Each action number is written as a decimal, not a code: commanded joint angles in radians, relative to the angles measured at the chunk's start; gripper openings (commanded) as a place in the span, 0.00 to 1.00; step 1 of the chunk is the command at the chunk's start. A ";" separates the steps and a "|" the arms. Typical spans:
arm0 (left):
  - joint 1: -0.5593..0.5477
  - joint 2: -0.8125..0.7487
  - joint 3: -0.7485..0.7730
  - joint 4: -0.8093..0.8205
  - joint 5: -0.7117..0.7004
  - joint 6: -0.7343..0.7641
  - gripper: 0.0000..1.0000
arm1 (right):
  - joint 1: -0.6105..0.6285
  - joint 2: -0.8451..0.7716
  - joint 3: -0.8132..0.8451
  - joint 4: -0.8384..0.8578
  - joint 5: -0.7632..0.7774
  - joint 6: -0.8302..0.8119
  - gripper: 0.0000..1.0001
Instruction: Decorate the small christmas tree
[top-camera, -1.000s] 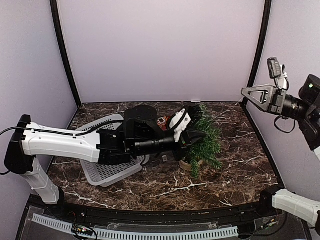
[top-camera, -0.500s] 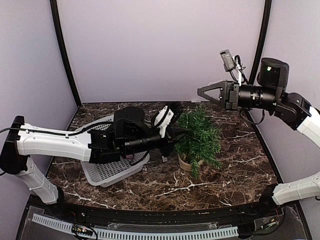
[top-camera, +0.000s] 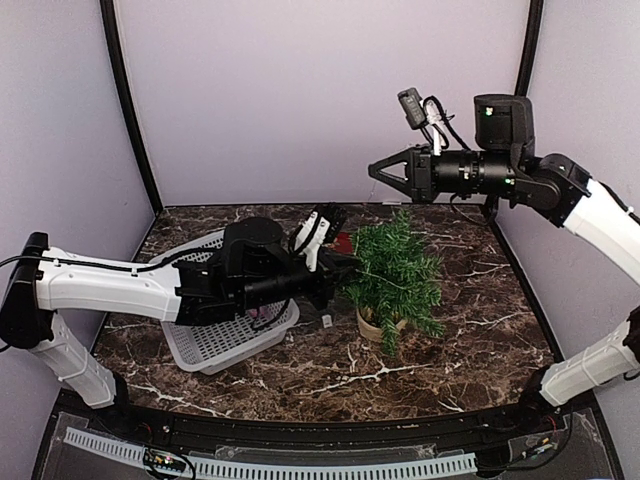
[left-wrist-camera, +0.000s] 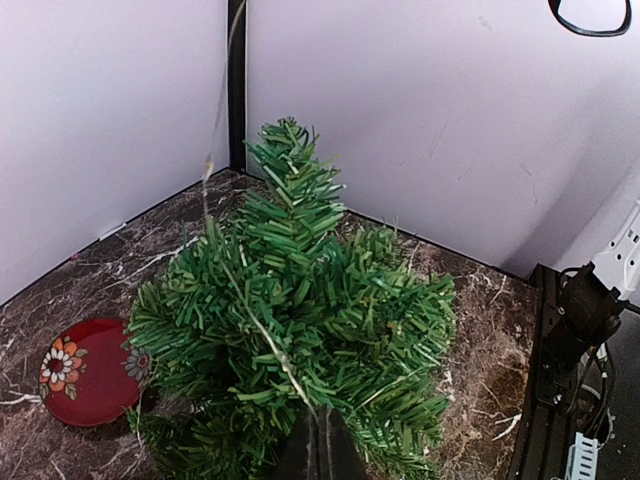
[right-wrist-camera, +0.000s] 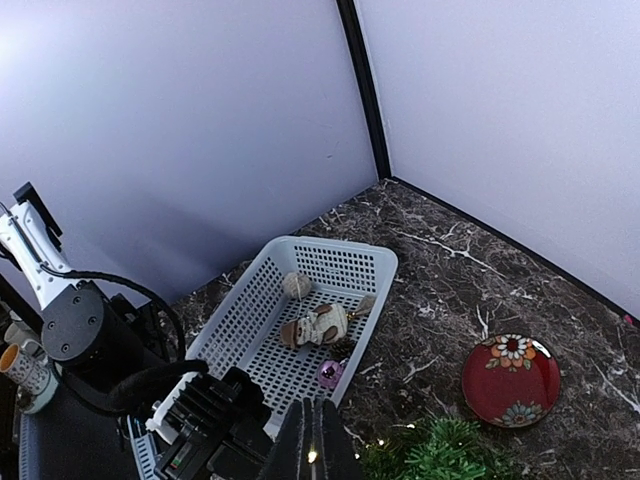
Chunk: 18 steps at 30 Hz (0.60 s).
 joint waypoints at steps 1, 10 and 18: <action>0.011 -0.038 -0.012 0.014 -0.011 -0.049 0.00 | 0.017 0.033 0.044 -0.023 0.053 -0.043 0.00; 0.032 -0.005 0.015 -0.027 0.009 -0.084 0.00 | 0.020 0.072 0.045 -0.047 0.137 -0.068 0.00; 0.033 0.033 0.037 -0.056 0.036 -0.090 0.00 | 0.020 0.075 0.011 -0.047 0.217 -0.067 0.00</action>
